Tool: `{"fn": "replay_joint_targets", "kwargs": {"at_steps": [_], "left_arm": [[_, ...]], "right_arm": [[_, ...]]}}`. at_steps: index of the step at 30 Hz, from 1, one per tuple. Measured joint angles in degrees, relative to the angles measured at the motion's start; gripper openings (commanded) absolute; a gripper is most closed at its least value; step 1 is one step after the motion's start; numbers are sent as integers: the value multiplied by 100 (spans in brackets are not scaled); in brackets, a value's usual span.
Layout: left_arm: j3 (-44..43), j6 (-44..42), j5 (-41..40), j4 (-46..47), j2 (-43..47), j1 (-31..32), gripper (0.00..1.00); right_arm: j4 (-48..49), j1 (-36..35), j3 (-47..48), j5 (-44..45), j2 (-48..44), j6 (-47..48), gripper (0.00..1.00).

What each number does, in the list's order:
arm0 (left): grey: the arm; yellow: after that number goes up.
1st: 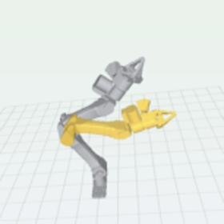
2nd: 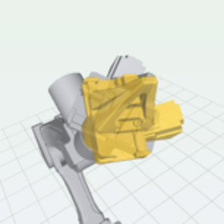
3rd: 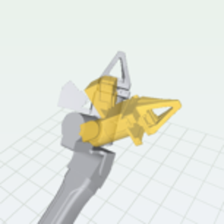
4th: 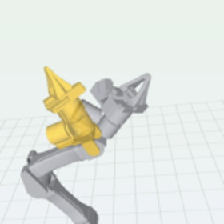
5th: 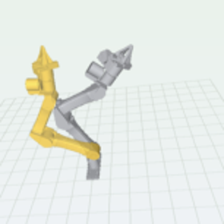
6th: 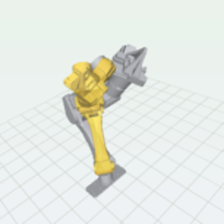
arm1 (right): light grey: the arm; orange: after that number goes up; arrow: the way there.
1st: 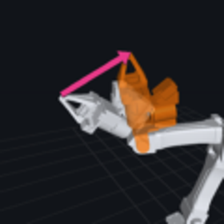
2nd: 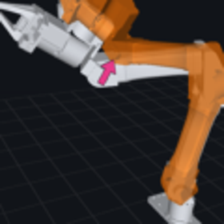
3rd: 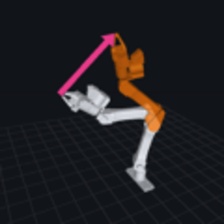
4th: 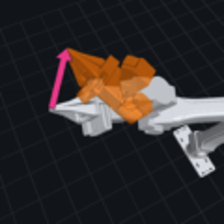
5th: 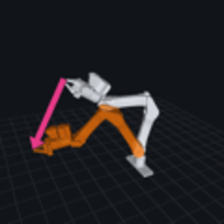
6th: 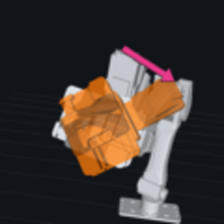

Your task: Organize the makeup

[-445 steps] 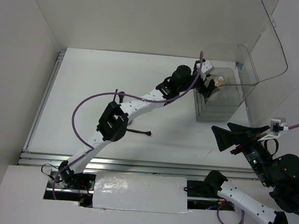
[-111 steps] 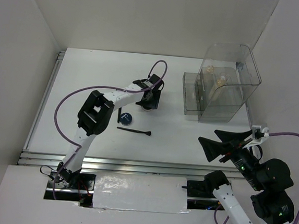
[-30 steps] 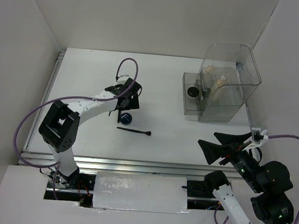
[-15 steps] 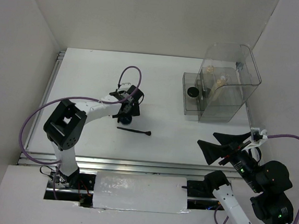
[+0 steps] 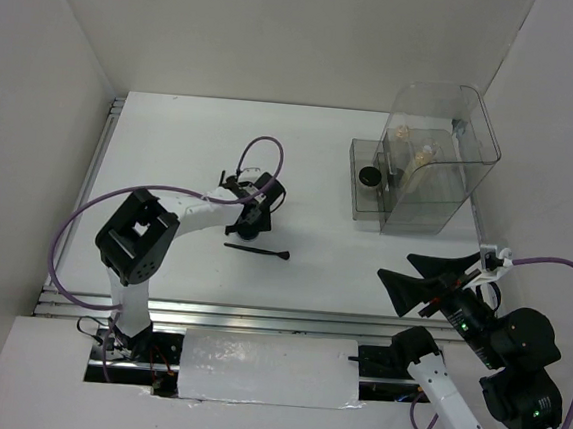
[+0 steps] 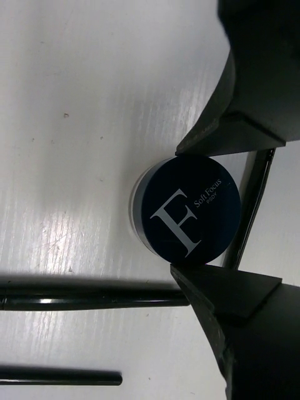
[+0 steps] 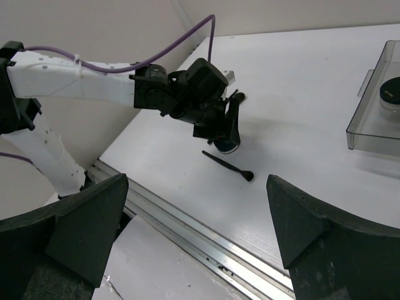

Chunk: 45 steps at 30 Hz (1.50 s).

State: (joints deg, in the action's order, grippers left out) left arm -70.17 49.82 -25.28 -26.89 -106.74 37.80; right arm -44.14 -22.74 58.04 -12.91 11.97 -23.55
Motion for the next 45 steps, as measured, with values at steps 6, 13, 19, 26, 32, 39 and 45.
{"fn": "replay_joint_targets", "kwargs": {"at_steps": [6,13,19,26,32,39,45], "left_arm": [[-46,-42,76,4,-17,129,19],[-514,-481,490,262,-76,437,9],[-2396,-1364,651,632,-579,1075,11],[-4817,-2170,1158,1537,-1781,1305,17],[-5571,-2420,1491,1869,-2802,1246,18],[-5307,-2444,1646,1882,-3051,1228,50],[-5392,-2496,1657,1969,-3051,1246,99]], "right_arm": [[0,0,0,0,0,0,100],[-2,0,0,24,0,0,100],[-2,0,2,186,0,2,100],[-24,0,7,428,13,4,100],[-81,0,15,474,13,26,100],[-146,0,90,461,-22,48,100],[-146,0,109,450,-68,48,100]]}}
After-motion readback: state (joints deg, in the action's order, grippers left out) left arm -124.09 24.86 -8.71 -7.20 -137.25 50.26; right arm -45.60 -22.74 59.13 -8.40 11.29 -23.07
